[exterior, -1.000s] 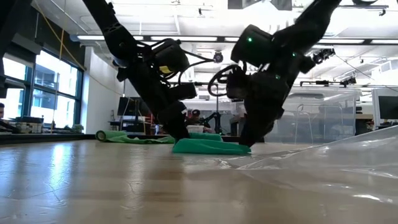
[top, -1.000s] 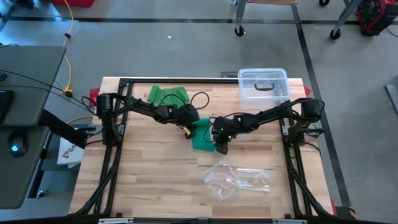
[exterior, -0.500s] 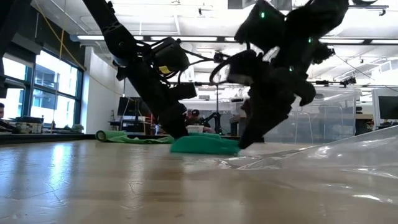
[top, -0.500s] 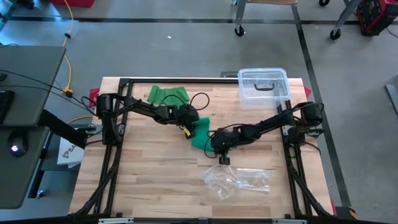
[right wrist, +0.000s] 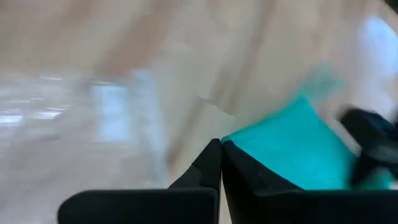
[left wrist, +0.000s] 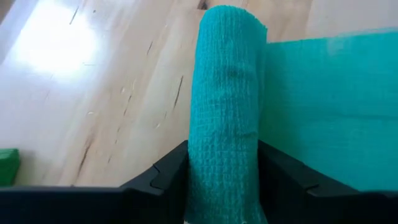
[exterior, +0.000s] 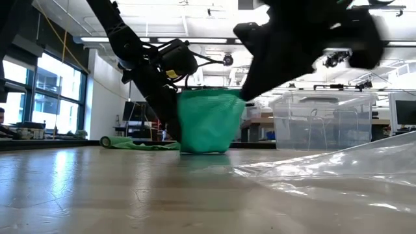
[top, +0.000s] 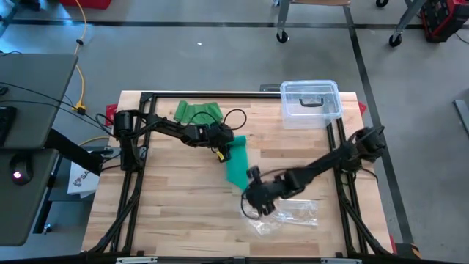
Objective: Roll bandage
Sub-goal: Roll the blue bandage
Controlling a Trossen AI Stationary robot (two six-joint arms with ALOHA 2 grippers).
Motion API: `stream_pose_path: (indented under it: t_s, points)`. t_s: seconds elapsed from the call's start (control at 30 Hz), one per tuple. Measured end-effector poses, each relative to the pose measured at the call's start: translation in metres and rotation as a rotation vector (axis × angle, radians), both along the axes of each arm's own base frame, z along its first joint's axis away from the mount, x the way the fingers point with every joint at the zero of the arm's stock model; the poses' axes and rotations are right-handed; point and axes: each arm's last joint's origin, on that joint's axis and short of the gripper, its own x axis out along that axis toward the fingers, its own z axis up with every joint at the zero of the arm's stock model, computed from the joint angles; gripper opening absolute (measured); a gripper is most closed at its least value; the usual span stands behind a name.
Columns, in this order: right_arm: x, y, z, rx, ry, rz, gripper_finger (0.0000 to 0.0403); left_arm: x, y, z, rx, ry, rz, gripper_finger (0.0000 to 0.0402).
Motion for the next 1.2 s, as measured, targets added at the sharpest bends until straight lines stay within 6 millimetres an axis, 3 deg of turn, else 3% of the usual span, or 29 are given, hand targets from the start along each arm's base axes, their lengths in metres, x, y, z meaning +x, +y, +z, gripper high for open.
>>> stream_pose_path:
  t_s: [0.27, 0.5, 0.67, 0.93, 1.07, 1.2]
  points:
    - [-0.005, 0.009, -0.029, 0.026, 0.033, 0.01, 0.0, 0.002, -0.004, 0.001, 0.015, -0.017, -0.012, 0.0149]
    - [0.003, 0.013, -0.054, -0.014, 0.056, 0.166, 0.0, 0.004, -0.005, 0.001, 0.013, -0.03, -0.022, 0.0149]
    - [0.002, 0.012, -0.061, -0.043, 0.092, 0.216, 0.0015, 0.004, -0.006, 0.001, 0.011, -0.033, -0.02, 0.0149]
    - [0.008, -0.001, -0.055, 0.129, 0.115, 0.146, 0.013, 0.005, -0.009, 0.002, -0.003, -0.046, -0.005, 0.0149]
    - [0.003, -0.013, -0.026, 0.105, 0.064, 0.08, 0.0168, 0.005, -0.012, 0.002, -0.004, -0.046, -0.013, 0.0149]
    - [0.002, -0.052, -0.002, 0.105, -0.001, -0.052, 0.0167, 0.006, -0.013, 0.002, 0.005, -0.043, -0.028, 0.0149]
